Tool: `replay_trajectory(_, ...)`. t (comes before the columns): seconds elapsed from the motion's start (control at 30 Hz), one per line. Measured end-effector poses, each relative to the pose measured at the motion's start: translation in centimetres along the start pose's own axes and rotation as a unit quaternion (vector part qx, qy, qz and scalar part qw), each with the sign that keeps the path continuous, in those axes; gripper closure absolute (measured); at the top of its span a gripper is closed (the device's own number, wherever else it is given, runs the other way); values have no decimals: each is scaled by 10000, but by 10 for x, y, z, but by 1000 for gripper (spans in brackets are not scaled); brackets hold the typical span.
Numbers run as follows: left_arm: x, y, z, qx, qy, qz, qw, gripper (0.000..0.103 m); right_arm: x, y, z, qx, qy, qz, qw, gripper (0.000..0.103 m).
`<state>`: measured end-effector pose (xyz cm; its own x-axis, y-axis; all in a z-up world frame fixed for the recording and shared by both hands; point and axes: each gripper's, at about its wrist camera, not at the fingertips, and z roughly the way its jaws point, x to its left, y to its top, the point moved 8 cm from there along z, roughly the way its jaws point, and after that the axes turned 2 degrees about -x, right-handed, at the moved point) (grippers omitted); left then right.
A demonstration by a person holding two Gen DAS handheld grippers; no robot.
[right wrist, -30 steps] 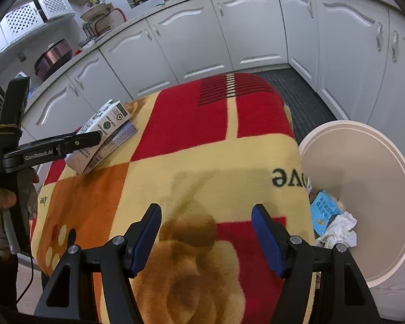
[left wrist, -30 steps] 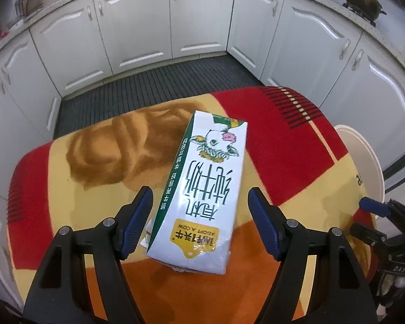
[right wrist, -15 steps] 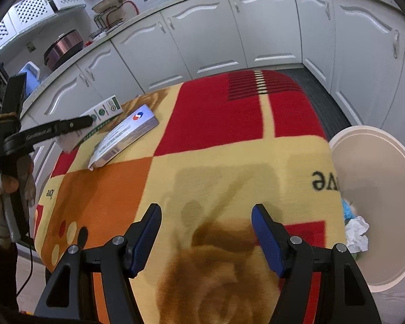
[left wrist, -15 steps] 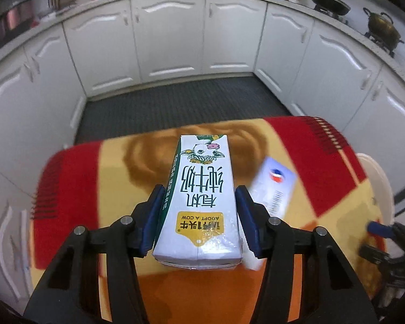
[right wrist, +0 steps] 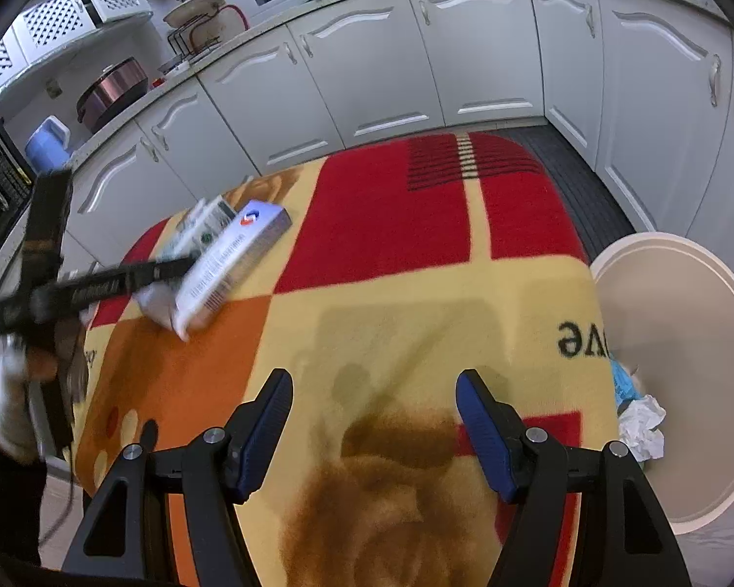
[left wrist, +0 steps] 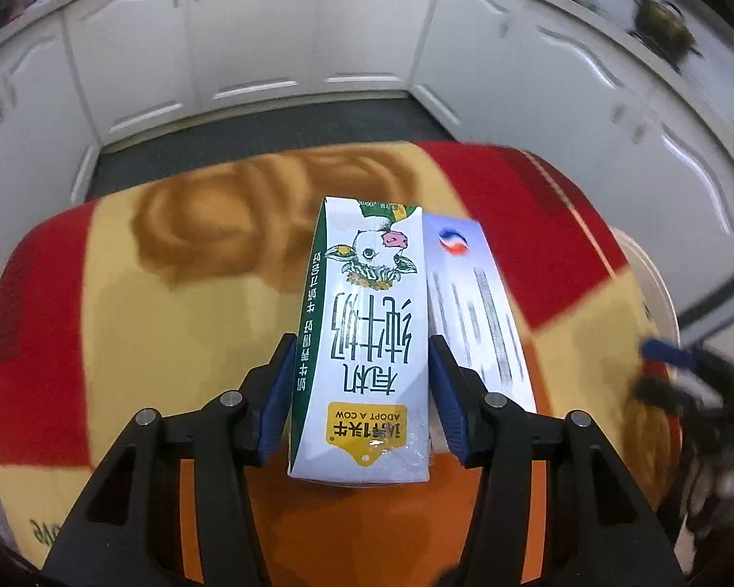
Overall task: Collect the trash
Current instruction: 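Grasp the white milk carton with the left gripper while the right grasps the white tablet box, then carry the milk carton and tablet box over the beige bin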
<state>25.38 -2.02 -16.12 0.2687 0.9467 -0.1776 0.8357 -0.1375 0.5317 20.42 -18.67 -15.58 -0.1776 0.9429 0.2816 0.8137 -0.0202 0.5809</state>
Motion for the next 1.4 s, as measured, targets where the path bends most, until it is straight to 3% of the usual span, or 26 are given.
replay_trajectory(0.07, -10, -10, -6, 19, -108, -14, 9999, 53, 5, 4, 0, -15, 34, -16, 10000, 36)
replay_trajectory(0.2, -1, -15, -21, -151, 170, -88, 9997, 53, 22, 13, 6, 7, 165, -101, 9998, 36)
replay_trajectory(0.47, 52, -37, -48, -293, 640, -713, 9950, 53, 72, 37, 43, 152, 443, -228, 9986, 32)
replay_trajectory(0.77, 59, -46, -38, -194, 425, -1173, 9920, 52, 99, 53, 106, 497, -24, -447, 9978, 32)
replay_trajectory(0.8, 60, -44, -37, -173, 429, -1217, 9915, 51, 99, 54, 106, 447, -60, -502, 9977, 34)
replay_trajectory(0.83, 62, -43, -36, -160, 430, -1271, 9908, 49, 98, 55, 105, 411, -84, -535, 9977, 44)
replay_trajectory(0.93, 67, -40, -29, -120, 435, -1400, 9891, 48, 94, 54, 102, 413, -49, -630, 9971, 49)
replay_trajectory(1.13, 60, -42, -26, -191, 394, -1333, 9901, 53, 84, 38, 76, 446, 324, -657, 9963, 52)
replay_trajectory(1.4, 37, -44, -46, -389, 333, -1179, 9917, 53, 82, 13, 35, 302, 420, -819, 9953, 53)
